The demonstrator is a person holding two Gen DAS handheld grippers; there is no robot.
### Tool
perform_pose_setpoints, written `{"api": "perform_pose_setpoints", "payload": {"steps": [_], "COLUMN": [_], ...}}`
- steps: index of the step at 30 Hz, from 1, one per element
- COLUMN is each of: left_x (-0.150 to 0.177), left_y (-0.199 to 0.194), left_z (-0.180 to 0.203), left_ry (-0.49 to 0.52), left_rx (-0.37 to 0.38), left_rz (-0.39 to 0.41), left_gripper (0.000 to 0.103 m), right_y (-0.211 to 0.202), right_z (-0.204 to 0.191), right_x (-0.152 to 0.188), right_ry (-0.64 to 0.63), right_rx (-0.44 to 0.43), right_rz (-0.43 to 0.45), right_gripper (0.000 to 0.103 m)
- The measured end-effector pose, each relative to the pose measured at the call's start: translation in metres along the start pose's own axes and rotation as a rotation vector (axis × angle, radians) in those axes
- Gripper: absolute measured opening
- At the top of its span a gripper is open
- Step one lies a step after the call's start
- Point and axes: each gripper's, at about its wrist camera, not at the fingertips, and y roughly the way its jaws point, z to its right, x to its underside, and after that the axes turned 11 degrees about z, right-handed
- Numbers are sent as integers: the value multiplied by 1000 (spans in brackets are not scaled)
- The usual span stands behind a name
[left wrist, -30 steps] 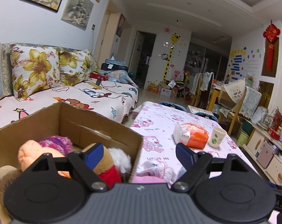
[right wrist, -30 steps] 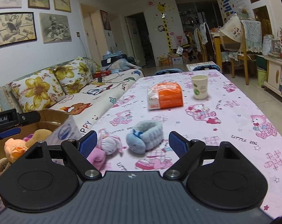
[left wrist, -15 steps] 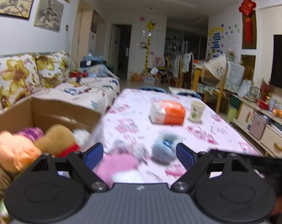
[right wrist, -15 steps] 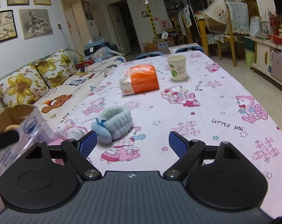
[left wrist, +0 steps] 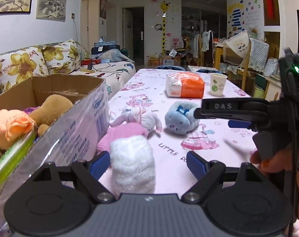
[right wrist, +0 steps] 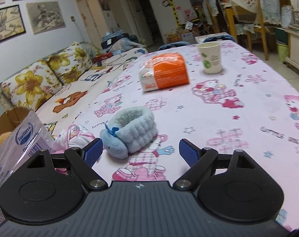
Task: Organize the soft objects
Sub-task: 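Move right gripper to light blue fuzzy band while left moves to white fluffy toy, then close right gripper on blue fuzzy band while left closes on white fluffy toy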
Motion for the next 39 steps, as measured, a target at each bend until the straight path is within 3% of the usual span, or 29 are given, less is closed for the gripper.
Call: {"api": "perform_pose_setpoints", "payload": {"steps": [13,19,25,27,30,32,39], "left_x": [10,10,13,12,11,12,9], "left_y": [26,36,40,40,40,38,35], "left_z": [1,-5,-9,-9,-9,-8,-4], "left_ry": [-6,-45,-78,-90,-98,-105,-111], "left_rx": [-49,-54,-50,-46,-34,-14,24], "left_rz": [-57,-92,-127,-132,-135,-134,-125], "left_gripper": [84,73,54,47,45,44,43], "right_y": [32,36,41,41,40,40,32], "right_z": [-9,-10,-11,-13,-13,-14,-9], "right_x": [6,1,-1,1,1,0,-1], "right_ry": [3,13,-9,-24,-37,-44,-41], "right_rx": [-46,-20,-9,-19,-48,-61,-84], "right_rz": [-45,-54,-66,-65,-67,-62,-55], "right_gripper": [103,103,103,90,72,65,59]}}
